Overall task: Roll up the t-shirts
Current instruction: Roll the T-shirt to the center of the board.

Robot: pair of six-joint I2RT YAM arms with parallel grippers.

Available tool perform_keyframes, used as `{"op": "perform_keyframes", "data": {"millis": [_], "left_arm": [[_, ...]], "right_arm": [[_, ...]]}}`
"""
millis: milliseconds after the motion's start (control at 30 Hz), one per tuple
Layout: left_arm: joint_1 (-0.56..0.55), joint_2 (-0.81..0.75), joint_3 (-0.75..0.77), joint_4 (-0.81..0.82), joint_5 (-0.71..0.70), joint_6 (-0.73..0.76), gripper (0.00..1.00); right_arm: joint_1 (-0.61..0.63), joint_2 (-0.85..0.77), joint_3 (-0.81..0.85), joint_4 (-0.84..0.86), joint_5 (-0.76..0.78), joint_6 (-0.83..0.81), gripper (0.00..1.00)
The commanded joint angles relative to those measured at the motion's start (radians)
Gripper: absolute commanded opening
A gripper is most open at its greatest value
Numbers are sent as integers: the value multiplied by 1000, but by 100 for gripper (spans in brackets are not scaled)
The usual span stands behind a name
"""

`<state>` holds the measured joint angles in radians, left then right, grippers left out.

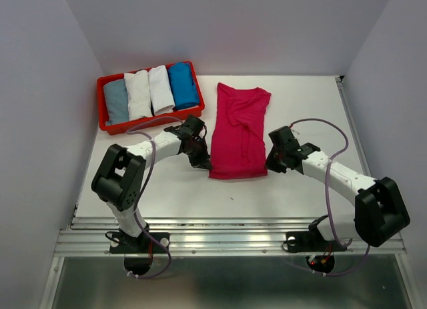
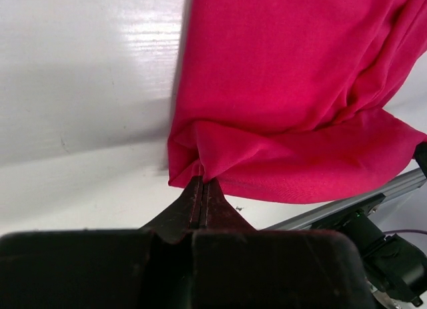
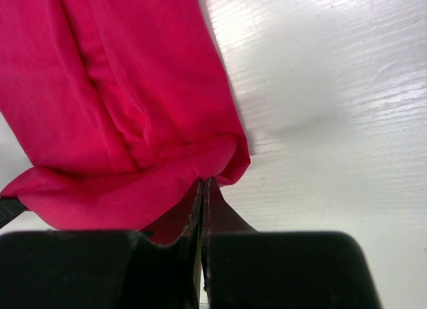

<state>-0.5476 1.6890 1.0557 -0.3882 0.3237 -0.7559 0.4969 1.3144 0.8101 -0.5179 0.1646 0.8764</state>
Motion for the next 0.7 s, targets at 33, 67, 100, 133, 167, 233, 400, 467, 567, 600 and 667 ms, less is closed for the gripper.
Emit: {"op": "perform_keyframes", "data": {"millis": [33, 67, 100, 133, 167, 233, 400, 467, 567, 600, 667], "left_arm": [[24, 40, 84, -41, 6, 46, 0], [28, 46, 92, -44, 5, 49, 0], [32, 54, 98, -43, 3, 52, 0], [35, 61, 111, -43, 3, 59, 0], [37, 69, 118, -44, 3, 64, 0], [41, 96, 139, -49, 5, 82, 5], [43, 144, 174, -60, 2, 99, 15], [44, 144, 191, -67, 2, 99, 19], [44, 123, 211, -80, -31, 101, 34], [46, 115, 219, -96, -43, 101, 39], [44, 95, 234, -115, -90, 104, 47]], "right_arm": [[-15, 43, 69, -1, 56, -36, 1], [-15, 61, 75, 2, 59, -42, 1], [-15, 69, 81, 4, 62, -45, 2], [-15, 77, 90, 5, 65, -48, 4], [-15, 85, 95, 7, 67, -50, 4], [-15, 106, 109, 16, 73, -56, 6], [-34, 141, 120, 42, 98, -56, 12], [-34, 146, 129, 50, 105, -50, 30], [-34, 126, 141, 50, 116, -42, 35], [-34, 118, 146, 50, 118, -43, 37], [-34, 97, 144, 48, 122, -48, 46]]}}
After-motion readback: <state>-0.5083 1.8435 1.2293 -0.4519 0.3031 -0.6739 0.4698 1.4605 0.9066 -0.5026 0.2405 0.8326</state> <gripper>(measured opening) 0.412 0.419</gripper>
